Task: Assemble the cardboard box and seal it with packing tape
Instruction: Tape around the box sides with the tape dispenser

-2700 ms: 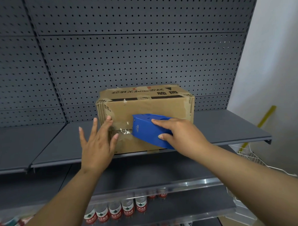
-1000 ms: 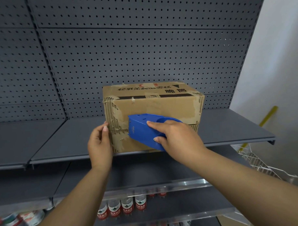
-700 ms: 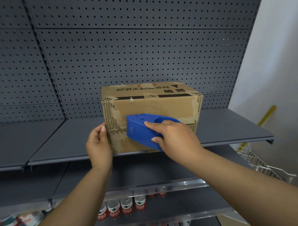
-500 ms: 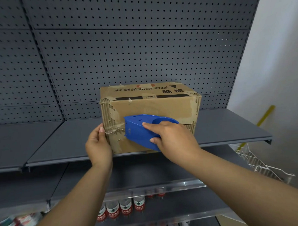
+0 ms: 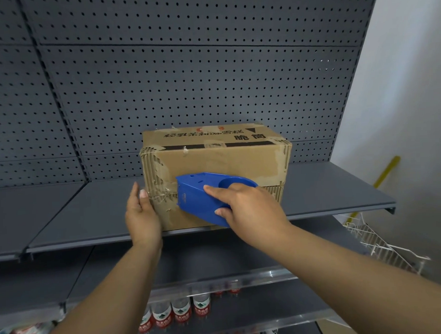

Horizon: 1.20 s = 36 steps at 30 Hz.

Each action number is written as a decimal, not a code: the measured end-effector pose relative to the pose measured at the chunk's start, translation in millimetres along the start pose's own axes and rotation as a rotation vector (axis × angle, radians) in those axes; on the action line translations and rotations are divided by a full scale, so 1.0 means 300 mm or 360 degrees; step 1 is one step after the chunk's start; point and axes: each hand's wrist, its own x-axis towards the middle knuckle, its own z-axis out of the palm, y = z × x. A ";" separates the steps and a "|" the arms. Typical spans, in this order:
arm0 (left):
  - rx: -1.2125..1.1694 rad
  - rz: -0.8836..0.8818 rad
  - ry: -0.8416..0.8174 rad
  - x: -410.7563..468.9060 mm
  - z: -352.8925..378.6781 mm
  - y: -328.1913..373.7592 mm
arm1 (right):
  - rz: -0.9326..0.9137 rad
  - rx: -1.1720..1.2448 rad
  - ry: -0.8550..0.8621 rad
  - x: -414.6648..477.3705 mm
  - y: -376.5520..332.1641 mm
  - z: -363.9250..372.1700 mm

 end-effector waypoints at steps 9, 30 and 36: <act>-0.0371 -0.0248 0.0389 -0.023 0.032 0.029 | 0.0009 0.0026 0.0014 -0.001 0.000 0.018; 0.0424 0.0154 -0.0092 -0.018 -0.022 -0.051 | -0.0006 0.0032 0.0058 0.006 0.007 0.027; 0.0858 0.0417 -0.0297 -0.004 -0.062 -0.028 | -0.0034 -0.0021 0.0040 0.005 0.012 0.018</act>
